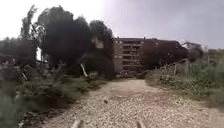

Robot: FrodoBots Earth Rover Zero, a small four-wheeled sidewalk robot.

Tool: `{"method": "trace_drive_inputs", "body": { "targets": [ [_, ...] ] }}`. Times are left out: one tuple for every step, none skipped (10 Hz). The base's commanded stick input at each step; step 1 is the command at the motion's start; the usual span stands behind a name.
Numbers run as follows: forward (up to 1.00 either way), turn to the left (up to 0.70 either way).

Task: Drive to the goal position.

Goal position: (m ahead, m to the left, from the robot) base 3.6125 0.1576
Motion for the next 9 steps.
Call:
{"method": "trace_drive_inputs", "body": {
  "targets": [
    [1.00,0.00],
    [1.00,0.00],
    [1.00,0.00],
    [1.00,0.00],
    [1.00,0.00],
    [1.00,0.00],
    [1.00,0.00],
    [1.00,0.00],
    [1.00,-0.14]
  ]
}}
